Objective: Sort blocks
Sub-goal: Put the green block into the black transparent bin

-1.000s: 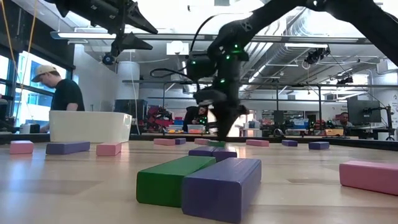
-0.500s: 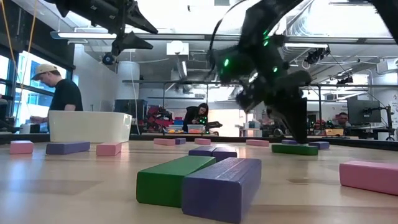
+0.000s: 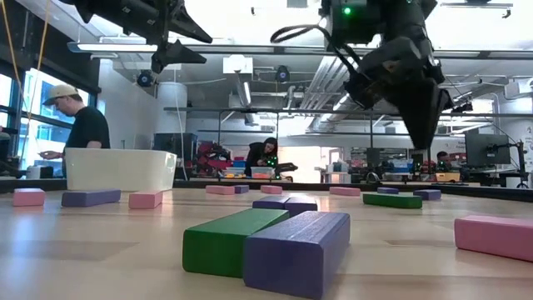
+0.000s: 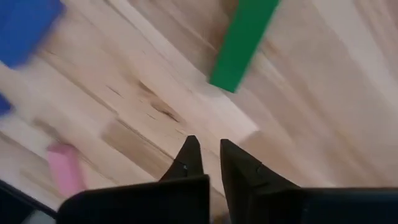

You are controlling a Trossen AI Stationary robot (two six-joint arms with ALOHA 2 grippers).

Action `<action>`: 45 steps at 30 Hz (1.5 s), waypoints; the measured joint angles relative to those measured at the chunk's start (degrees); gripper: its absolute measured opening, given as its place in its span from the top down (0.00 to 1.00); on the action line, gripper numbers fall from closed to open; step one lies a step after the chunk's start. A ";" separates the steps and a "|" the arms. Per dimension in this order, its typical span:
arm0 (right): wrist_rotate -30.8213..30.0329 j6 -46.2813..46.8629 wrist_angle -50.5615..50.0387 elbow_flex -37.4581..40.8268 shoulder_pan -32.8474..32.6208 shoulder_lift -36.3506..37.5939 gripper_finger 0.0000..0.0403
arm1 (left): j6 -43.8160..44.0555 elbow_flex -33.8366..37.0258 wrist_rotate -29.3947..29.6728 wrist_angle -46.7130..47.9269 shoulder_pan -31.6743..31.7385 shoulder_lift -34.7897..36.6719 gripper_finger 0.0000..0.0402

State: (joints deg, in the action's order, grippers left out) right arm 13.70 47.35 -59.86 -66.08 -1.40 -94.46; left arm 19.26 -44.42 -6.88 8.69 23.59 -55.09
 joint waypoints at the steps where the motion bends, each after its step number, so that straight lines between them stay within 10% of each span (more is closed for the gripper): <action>1: 0.32 1.25 1.40 0.25 -0.29 -0.10 0.96 | -0.01 0.00 0.01 -0.01 0.00 0.00 0.43; 14: -7.64 6.68 5.78 0.41 0.59 -5.09 0.49 | 0.16 0.00 -1.57 0.00 0.00 0.00 0.43; 22: -7.00 7.89 10.07 0.41 2.95 -10.83 0.44 | 0.19 0.00 -1.57 0.02 0.00 0.00 0.43; 31: -5.04 3.71 11.58 0.13 4.43 -13.57 0.51 | 1.25 0.00 -1.54 0.04 0.00 0.00 0.43; 40: -2.83 -4.27 10.62 0.11 4.56 -13.62 0.95 | 1.43 0.00 -1.54 0.01 0.00 0.00 0.43; 45: -1.24 -10.29 1.60 -2.60 4.45 -12.08 0.94 | 3.03 0.02 -1.53 -3.83 0.00 -0.02 0.43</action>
State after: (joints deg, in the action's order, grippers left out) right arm 12.47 37.06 -58.26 -68.68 3.05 -106.53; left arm 22.29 -44.40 -8.41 4.86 23.59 -55.11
